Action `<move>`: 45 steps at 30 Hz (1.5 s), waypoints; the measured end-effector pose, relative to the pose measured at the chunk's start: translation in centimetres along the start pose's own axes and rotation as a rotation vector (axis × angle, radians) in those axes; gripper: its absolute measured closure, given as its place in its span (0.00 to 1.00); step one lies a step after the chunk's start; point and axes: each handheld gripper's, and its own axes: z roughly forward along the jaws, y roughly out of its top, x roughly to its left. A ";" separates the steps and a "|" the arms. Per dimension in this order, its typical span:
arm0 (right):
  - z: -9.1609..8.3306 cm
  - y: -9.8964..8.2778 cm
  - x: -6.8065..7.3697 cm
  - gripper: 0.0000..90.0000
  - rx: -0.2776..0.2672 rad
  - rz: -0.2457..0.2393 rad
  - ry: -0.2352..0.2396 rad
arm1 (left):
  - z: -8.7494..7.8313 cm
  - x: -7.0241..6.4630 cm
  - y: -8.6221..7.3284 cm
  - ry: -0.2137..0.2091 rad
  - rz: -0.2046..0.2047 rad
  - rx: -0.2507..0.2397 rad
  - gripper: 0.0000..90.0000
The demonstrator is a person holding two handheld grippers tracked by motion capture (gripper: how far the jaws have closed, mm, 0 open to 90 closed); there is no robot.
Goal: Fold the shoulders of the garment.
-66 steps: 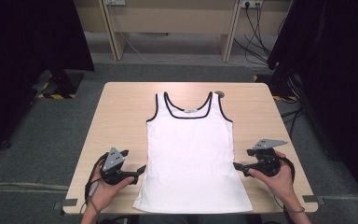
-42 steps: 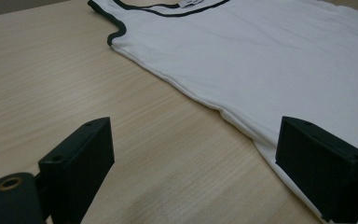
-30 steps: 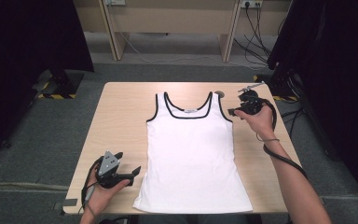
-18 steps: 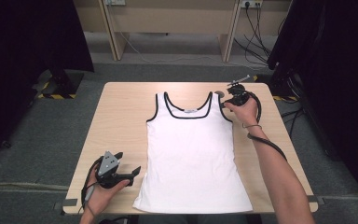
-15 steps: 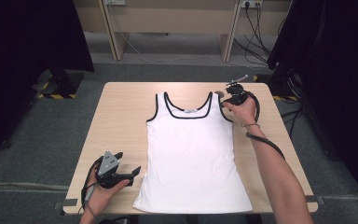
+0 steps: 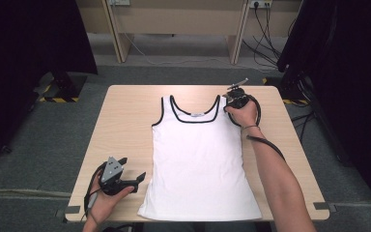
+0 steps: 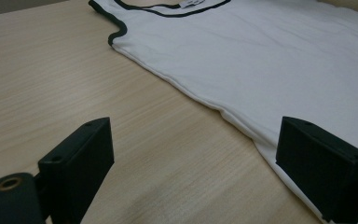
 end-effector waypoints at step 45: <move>-2.8 -1.9 1.4 0.96 -0.201 0.107 0.206 | -0.1 -0.1 -0.1 0.010 0.007 0.000 0.12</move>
